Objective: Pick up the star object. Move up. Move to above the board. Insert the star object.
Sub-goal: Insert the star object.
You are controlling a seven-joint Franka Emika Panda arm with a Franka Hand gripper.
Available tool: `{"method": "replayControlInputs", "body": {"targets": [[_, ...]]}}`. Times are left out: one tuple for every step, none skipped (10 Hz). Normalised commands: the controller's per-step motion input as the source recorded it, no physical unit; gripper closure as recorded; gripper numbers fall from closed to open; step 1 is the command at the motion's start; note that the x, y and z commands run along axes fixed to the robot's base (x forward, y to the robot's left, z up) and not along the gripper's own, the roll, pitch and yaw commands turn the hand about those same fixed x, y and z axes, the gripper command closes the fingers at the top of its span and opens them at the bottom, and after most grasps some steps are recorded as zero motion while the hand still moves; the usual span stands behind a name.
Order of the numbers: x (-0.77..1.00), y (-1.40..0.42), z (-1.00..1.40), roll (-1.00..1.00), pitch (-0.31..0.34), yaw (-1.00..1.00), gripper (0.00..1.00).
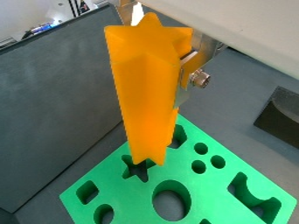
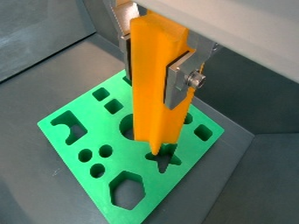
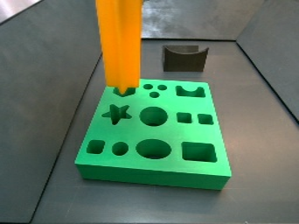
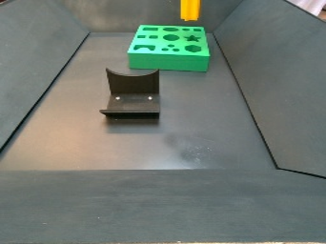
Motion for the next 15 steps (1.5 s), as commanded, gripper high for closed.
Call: {"method": "replayControlInputs", "body": {"targets": [[0.04,-0.03,-0.05,0.00,0.000,0.00,1.00],[0.00,0.00,-0.13,0.02,0.000,0.00,1.00],[0.00,0.00,-0.19,0.06,0.000,-0.11,1.00],[0.00,-0.01,-0.20,0.06,0.000,-0.20,1.00],[0.00,-0.01,-0.21,0.05,0.000,-0.26,1.00],[0.01,0.00,-0.15,0.00,0.000,-0.13,1.00],[0.01,0.00,-0.09,0.00,0.000,0.00,1.00],[0.03,0.00,-0.17,0.00,0.000,0.00,1.00],[0.10,-0.07,-0.31,0.00,-0.004,-0.03,1.00],[0.12,-0.10,-0.33,0.00,0.000,-0.03,1.00],[0.12,-0.11,-0.31,0.01,0.000,-0.03,1.00],[0.12,-0.08,-0.30,0.01,0.000,-0.03,1.00],[0.10,-0.03,-0.31,0.01,0.000,-0.04,1.00],[0.11,0.00,-0.28,0.03,0.000,-0.01,1.00],[0.05,0.00,-0.23,0.04,0.000,0.00,1.00]]}}
